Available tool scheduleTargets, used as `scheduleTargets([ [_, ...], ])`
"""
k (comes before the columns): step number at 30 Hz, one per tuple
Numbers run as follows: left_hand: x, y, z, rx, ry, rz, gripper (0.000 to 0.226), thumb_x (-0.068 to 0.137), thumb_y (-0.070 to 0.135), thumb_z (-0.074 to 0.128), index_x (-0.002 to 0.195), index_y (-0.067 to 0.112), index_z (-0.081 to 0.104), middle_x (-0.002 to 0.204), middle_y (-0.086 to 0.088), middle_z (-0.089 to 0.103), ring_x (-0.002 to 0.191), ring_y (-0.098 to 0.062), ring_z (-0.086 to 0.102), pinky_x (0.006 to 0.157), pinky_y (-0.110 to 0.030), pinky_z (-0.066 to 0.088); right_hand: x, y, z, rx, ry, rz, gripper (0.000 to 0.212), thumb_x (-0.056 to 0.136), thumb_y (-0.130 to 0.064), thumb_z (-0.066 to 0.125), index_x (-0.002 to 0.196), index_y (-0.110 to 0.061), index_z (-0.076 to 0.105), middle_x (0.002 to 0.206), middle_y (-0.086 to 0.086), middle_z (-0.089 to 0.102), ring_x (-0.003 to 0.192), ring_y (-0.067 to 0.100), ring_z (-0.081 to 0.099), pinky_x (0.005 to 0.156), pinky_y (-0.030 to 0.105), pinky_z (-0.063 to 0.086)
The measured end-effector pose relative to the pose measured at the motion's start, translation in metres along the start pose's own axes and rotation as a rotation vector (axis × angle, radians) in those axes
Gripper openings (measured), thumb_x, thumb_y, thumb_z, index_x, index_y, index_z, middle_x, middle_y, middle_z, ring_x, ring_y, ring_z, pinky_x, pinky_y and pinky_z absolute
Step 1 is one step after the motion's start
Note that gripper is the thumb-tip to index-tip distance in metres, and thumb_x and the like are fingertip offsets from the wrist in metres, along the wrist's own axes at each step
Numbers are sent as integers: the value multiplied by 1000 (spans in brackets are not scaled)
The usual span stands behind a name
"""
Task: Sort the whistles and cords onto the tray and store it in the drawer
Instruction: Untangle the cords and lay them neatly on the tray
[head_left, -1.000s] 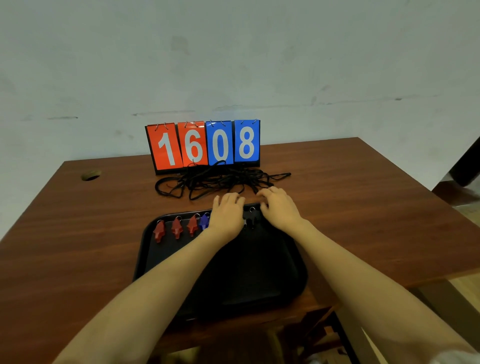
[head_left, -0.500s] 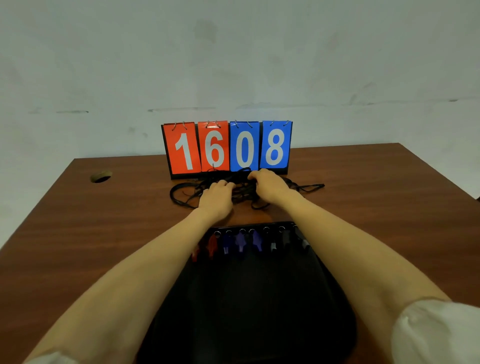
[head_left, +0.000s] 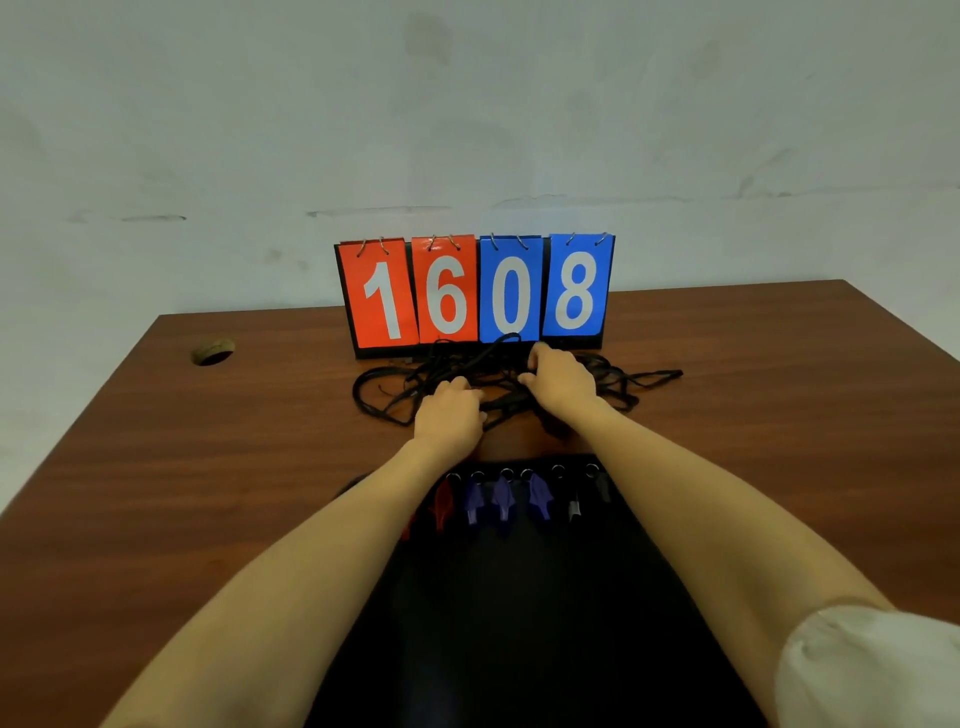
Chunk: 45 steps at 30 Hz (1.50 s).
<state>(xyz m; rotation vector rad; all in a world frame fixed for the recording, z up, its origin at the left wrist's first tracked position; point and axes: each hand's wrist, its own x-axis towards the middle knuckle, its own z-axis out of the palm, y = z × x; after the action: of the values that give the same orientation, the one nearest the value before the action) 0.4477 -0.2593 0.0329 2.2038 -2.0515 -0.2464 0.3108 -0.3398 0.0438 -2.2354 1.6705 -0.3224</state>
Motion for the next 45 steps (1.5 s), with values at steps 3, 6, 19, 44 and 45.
scheduleTargets([
  [3, -4, 1, -1, 4, -29, 16, 37, 100, 22, 38, 134, 12, 51, 132, -12, 43, 123, -32, 40, 91, -43, 43, -5, 0, 1, -31, 39, -24, 20, 99, -23, 47, 106, -7, 57, 105, 13, 62, 84, 29, 56, 68, 39, 45],
  [6, -6, 1, -2, 28, -80, 22, 39, 101, 20, 33, 136, 11, 47, 137, -12, 39, 125, -33, 38, 93, -43, 41, -14, -1, -11, 63, 166, -76, 19, 99, -23, 45, 103, -7, 55, 97, 13, 57, 85, 29, 54, 66, 37, 42],
  [19, -47, 66, -115, -663, 542, 117, 57, 90, 20, 63, 134, 4, 33, 132, -13, 39, 106, -25, 47, 78, -31, 46, -76, -62, -146, 681, 251, -278, 4, 99, -12, 41, 97, -13, 45, 85, 3, 60, 62, 11, 59, 58, 9, 48],
  [44, -150, 43, -226, -824, 296, -11, 19, 94, 18, 56, 109, 9, 48, 70, -3, 64, 52, -12, 51, 46, -15, 42, -161, -48, -272, 70, 550, -47, 18, 97, -13, 42, 104, -8, 57, 97, 13, 64, 74, 28, 53, 62, 32, 40],
  [45, -155, 47, -229, -868, 289, 28, 22, 93, 19, 58, 109, 13, 45, 68, 0, 64, 49, -10, 49, 45, -15, 41, -164, -44, -265, -25, 471, -26, 19, 96, -11, 42, 106, -9, 58, 103, 13, 64, 78, 29, 54, 65, 31, 41],
])
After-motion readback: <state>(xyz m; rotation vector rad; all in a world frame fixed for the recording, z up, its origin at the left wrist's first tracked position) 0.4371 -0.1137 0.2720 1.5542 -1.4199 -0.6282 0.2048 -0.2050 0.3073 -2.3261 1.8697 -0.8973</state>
